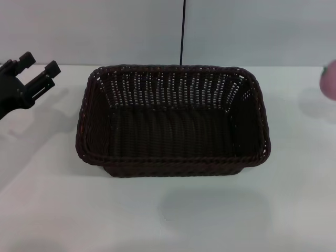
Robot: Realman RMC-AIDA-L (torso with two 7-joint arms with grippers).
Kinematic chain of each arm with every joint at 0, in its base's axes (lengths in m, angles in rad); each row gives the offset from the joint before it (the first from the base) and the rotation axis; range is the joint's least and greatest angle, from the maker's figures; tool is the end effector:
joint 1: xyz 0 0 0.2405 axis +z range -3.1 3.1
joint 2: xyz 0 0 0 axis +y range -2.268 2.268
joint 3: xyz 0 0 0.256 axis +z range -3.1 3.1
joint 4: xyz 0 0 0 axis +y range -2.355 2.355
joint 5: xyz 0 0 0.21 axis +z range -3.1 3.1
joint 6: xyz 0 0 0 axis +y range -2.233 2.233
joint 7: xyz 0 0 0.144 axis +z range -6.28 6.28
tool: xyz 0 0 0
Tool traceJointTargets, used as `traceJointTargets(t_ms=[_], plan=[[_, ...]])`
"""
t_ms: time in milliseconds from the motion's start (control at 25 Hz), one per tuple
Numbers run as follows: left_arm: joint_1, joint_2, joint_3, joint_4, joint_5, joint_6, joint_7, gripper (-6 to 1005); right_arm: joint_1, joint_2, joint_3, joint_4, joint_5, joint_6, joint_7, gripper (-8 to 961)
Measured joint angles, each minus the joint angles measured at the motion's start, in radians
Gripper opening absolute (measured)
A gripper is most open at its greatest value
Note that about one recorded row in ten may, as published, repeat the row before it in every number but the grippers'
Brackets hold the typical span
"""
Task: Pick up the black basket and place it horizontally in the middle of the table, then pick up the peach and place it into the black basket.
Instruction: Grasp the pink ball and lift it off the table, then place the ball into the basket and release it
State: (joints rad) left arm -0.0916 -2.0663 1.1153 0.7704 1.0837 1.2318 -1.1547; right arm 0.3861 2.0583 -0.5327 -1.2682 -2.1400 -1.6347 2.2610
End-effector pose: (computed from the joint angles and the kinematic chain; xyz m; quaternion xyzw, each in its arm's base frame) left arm -0.3202 0.2855 0.0442 -0.7968 -0.2679 -0.3706 0.3949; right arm 0.2839 0.3204 0.1319 -0.8073 0.4867 0.2130 0.2570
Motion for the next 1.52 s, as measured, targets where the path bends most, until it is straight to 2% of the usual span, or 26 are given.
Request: traceJointTargets(t_ms=[160, 360, 480, 520, 560, 600, 720, 800, 880, 1000, 1040, 1080, 1280, 1320, 1360, 1400, 1440, 1480, 1520], plan=[[-0.022, 0.001, 0.000, -0.035, 0.000, 0.000, 0.003, 726, 0.006, 0.003, -0.032, -0.042, 0.134, -0.095, -0.002, 87], [-0.033, -0.001, 0.000, -0.070, -0.002, 0.031, 0.070, 726, 0.070, 0.009, -0.212, 0.022, 0.177, -0.102, -0.036, 61], [-0.038, -0.002, -0.005, -0.113, -0.019, 0.069, 0.147, 726, 0.133, 0.015, -0.320, 0.121, 0.177, -0.022, -0.097, 45], [-0.038, -0.002, -0.005, -0.113, -0.019, 0.069, 0.147, 726, 0.179, 0.016, -0.371, 0.205, 0.179, 0.045, -0.142, 39], [-0.038, -0.002, -0.005, -0.113, -0.019, 0.069, 0.147, 726, 0.179, 0.016, -0.371, 0.205, 0.179, 0.045, -0.142, 34], [-0.048, -0.001, -0.009, -0.176, -0.067, 0.092, 0.209, 726, 0.204, 0.016, -0.391, 0.255, 0.179, 0.076, -0.167, 28], [-0.051, 0.000, -0.009, -0.206, -0.094, 0.095, 0.228, 726, 0.285, 0.016, -0.415, 0.414, 0.187, 0.147, -0.256, 61], [-0.052, 0.001, -0.009, -0.227, -0.108, 0.100, 0.238, 726, 0.313, 0.016, -0.423, 0.462, 0.191, 0.151, -0.289, 83], [-0.056, 0.003, -0.028, -0.323, -0.142, 0.188, 0.355, 726, 0.334, 0.017, -0.458, 0.495, 0.192, 0.169, -0.309, 160], [-0.058, 0.002, -0.036, -0.344, -0.153, 0.208, 0.382, 726, 0.330, 0.018, -0.468, 0.495, 0.199, 0.182, -0.311, 275], [-0.069, 0.003, -0.048, -0.406, -0.178, 0.250, 0.408, 726, 0.324, 0.019, -0.467, 0.495, 0.207, 0.183, -0.318, 308], [-0.069, 0.003, -0.048, -0.406, -0.178, 0.250, 0.408, 726, 0.324, 0.019, -0.467, 0.495, 0.207, 0.183, -0.318, 341], [-0.086, 0.004, -0.063, -0.470, -0.206, 0.283, 0.432, 726, 0.274, 0.019, -0.453, 0.476, 0.243, 0.182, -0.351, 506], [-0.087, 0.002, -0.070, -0.478, -0.207, 0.285, 0.434, 726, 0.228, 0.018, -0.437, 0.469, 0.301, 0.186, -0.400, 531], [-0.087, 0.002, -0.070, -0.478, -0.207, 0.285, 0.434, 726, 0.228, 0.018, -0.437, 0.469, 0.301, 0.186, -0.400, 557], [-0.087, 0.002, -0.079, -0.488, -0.208, 0.285, 0.441, 726, 0.168, 0.018, -0.410, 0.474, 0.413, 0.181, -0.484, 582], [-0.086, 0.001, -0.088, -0.499, -0.210, 0.287, 0.450, 726, 0.168, 0.018, -0.410, 0.474, 0.413, 0.181, -0.484, 607], [-0.086, 0.001, -0.102, -0.510, -0.213, 0.290, 0.467, 726, 0.128, 0.018, -0.395, 0.483, 0.479, 0.177, -0.537, 632], [-0.085, 0.001, -0.124, -0.528, -0.216, 0.298, 0.495, 726, 0.048, 0.020, -0.383, 0.528, 0.649, 0.170, -0.686, 658]])
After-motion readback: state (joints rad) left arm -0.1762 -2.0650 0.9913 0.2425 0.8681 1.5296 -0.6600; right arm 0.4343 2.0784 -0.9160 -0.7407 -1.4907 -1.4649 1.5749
